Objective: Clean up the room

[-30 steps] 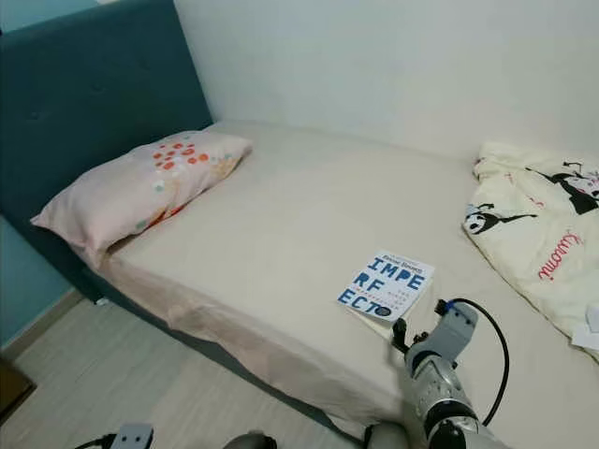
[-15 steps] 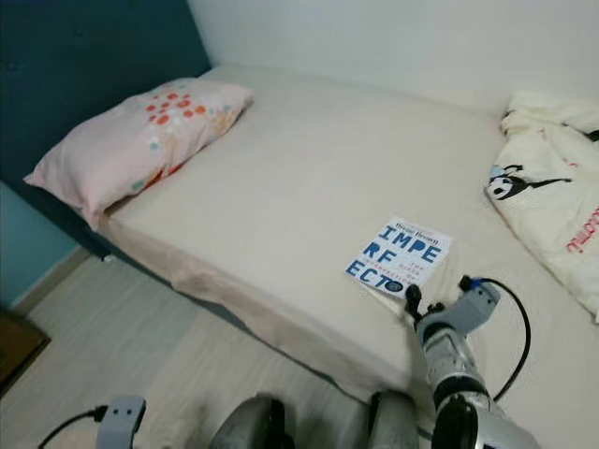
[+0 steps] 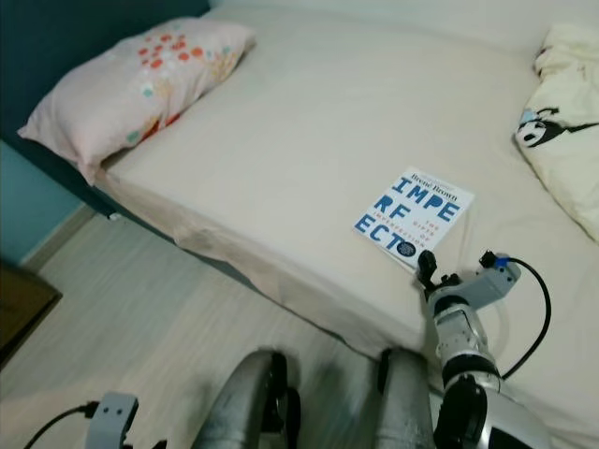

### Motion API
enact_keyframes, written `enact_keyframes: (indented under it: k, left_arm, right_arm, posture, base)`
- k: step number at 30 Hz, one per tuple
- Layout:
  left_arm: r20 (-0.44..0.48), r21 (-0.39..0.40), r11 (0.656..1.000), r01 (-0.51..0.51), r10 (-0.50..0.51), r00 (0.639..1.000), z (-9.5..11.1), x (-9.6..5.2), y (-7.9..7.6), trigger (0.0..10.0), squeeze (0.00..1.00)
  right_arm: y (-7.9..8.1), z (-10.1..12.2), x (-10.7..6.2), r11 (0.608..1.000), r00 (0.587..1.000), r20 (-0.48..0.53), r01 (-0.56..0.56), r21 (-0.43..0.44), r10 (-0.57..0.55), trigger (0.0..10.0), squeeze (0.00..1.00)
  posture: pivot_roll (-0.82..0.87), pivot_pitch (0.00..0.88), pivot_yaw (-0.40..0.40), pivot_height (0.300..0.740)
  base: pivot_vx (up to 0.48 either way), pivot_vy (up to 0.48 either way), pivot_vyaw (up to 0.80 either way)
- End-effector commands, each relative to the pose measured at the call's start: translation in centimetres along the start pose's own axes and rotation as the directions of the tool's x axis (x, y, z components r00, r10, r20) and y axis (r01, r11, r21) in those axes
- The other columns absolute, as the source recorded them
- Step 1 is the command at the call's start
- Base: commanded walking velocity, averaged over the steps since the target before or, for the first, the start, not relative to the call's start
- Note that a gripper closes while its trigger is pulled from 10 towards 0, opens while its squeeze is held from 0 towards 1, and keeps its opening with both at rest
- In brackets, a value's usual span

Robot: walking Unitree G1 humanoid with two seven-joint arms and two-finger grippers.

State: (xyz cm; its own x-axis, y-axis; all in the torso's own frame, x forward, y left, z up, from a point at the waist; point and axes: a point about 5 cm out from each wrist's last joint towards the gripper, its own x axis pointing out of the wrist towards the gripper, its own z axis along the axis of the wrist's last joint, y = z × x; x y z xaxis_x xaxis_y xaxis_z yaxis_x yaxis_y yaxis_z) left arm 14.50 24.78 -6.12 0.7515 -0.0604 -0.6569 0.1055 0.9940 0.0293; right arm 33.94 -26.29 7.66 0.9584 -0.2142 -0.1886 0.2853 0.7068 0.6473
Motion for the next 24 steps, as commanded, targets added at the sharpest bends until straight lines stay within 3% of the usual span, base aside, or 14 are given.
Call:
enact_keyframes:
  k: [1, 6, 9, 12, 16, 24]
  left_arm:
    - [-0.046, 0.009, 1.000, -0.016, 0.016, 0.999, -1.3, -1.3, 1.1, 10.0, 0.00]
    - [-0.031, 0.011, 1.000, -0.015, 0.016, 0.999, -1.0, -1.8, 1.3, 10.0, 0.00]
    - [-0.018, 0.016, 1.000, -0.012, 0.012, 1.000, -0.8, -2.3, 1.2, 10.0, 0.00]
    - [-0.014, 0.016, 1.000, -0.010, 0.010, 1.000, -0.7, -2.4, 1.2, 10.0, 0.00]
    - [-0.011, 0.018, 1.000, -0.004, 0.005, 1.000, -0.7, -2.9, 1.0, 10.0, 0.00]
    - [-0.032, 0.016, 1.000, -0.009, 0.009, 0.999, -1.1, -3.7, 0.9, 10.0, 0.00]
  right_arm:
    - [-0.7, -1.3, -0.5, 1.000, 0.999, -0.046, 0.024, 0.016, -0.023, 10.0, 0.00]
    - [0.4, -0.9, 0.0, 0.999, 0.999, -0.037, -0.028, 0.014, 0.029, 10.0, 0.00]
    - [1.9, -0.4, 0.5, 0.992, 0.994, -0.018, -0.109, 0.057, 0.110, 10.0, 0.00]
    - [2.4, -0.3, 0.6, 0.988, 0.992, -0.006, -0.127, 0.084, 0.128, 10.0, 0.00]
    - [4.5, -1.2, 1.1, 0.979, 0.984, -0.049, -0.163, 0.119, 0.170, 10.0, 0.00]
    - [5.7, -2.7, 1.0, 0.971, 0.975, -0.106, -0.179, 0.161, 0.198, 10.0, 0.00]
  posture:
    - [0.22, 0.457, 0.156, 0.607]
    - [0.23, 0.474, 0.159, 0.607]
    - [0.24, 0.485, 0.161, 0.607]
    - [0.24, 0.491, 0.160, 0.607]
    - [0.24, 0.498, 0.159, 0.607]
    - [0.24, 0.500, 0.156, 0.607]
  base:
    - [0.000, 0.000, 0.00]
    - [0.000, 0.000, 0.00]
    - [0.000, 0.000, 0.00]
    - [0.000, 0.000, 0.00]
    - [0.000, 0.000, 0.00]
    - [0.000, 0.000, 0.00]
